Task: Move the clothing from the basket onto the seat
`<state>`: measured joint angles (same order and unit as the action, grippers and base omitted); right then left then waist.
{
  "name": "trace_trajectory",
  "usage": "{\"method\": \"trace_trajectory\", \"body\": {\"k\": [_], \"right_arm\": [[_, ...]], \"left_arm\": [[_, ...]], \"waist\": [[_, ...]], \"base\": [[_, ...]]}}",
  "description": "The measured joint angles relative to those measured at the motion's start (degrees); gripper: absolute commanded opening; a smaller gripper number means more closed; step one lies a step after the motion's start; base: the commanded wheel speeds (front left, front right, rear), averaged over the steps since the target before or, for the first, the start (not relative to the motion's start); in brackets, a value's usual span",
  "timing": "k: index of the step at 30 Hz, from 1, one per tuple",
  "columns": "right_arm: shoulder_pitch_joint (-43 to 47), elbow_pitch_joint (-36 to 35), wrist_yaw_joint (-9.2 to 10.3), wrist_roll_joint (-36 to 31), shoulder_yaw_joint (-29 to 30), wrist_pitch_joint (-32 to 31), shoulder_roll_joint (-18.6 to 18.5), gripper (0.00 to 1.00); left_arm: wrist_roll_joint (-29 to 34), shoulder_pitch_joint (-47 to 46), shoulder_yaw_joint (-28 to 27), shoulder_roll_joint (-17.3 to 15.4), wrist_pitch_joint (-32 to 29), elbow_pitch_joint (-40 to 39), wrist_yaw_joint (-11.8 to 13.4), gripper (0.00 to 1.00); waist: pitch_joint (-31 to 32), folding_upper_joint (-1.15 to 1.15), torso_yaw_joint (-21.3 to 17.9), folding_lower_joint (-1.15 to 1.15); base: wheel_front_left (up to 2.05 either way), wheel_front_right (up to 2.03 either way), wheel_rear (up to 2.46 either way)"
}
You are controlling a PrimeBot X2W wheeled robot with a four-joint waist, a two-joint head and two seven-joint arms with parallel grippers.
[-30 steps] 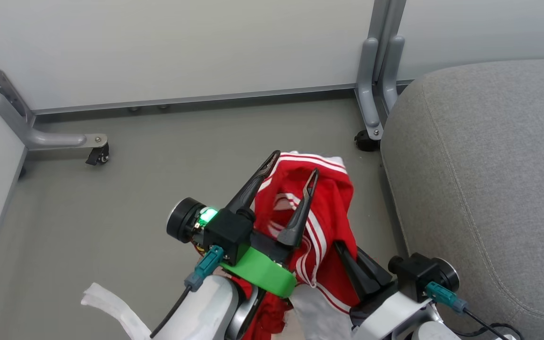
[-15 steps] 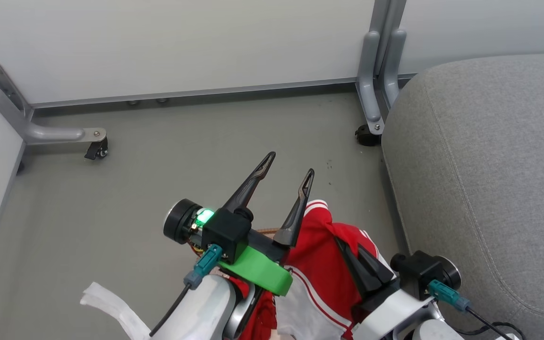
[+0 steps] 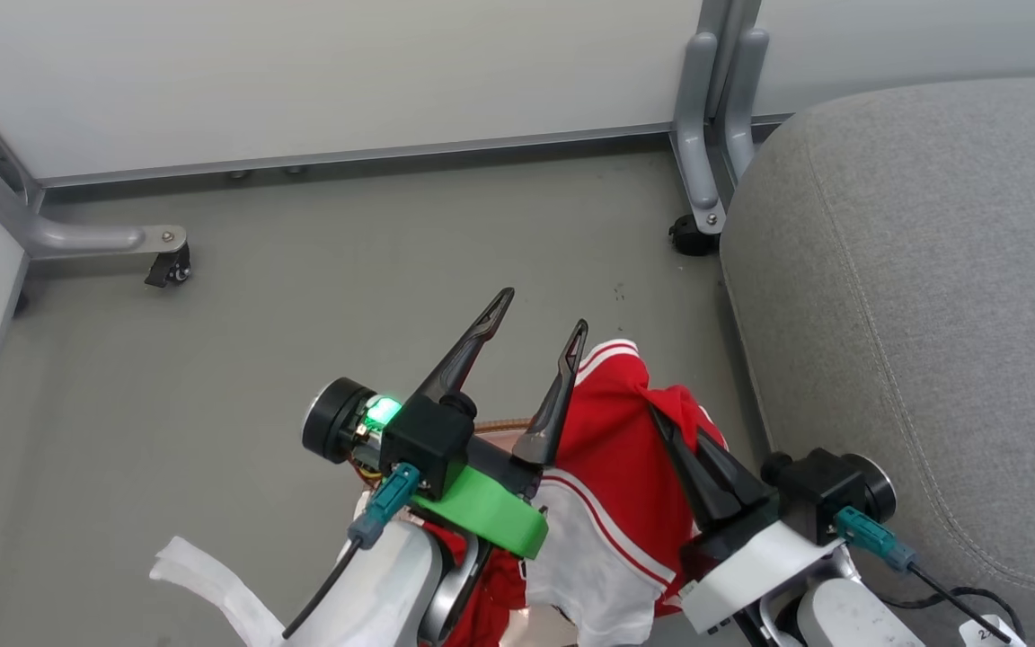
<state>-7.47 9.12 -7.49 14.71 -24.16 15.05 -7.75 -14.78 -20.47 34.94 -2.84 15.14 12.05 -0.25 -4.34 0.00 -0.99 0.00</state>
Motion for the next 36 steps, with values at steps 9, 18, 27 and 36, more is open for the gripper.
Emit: {"method": "trace_trajectory", "body": {"k": [9,18,27,36], "right_arm": [[-1.83,-3.44,0.00,-1.53,4.42,0.00,0.25,0.00],[-1.72,-8.40,0.00,-3.75,8.43,0.00,0.16,0.00],[2.75,-12.41,0.00,-4.41,12.22,0.00,0.27,0.00],[4.25,-13.76,0.00,-4.79,13.72,0.00,1.66,0.00]], "left_arm": [[0.96,2.42,-3.59,-0.99,0.03,1.63,-0.11,1.00],[4.23,6.17,-6.59,-2.04,0.03,0.27,-1.77,1.00],[7.58,10.01,-8.79,-3.39,0.02,-4.31,-3.91,1.00],[9.65,10.63,-8.31,-3.53,0.02,-4.33,-5.31,1.00]], "waist": [[-2.14,0.00,-3.54,0.00],[-5.10,0.00,-8.92,0.00],[-8.09,0.00,-15.91,0.00],[-11.54,0.00,-19.75,0.00]], "base": [[0.00,0.00,0.00],[0.00,0.00,0.00],[0.00,0.00,0.00],[0.00,0.00,0.00]]}}
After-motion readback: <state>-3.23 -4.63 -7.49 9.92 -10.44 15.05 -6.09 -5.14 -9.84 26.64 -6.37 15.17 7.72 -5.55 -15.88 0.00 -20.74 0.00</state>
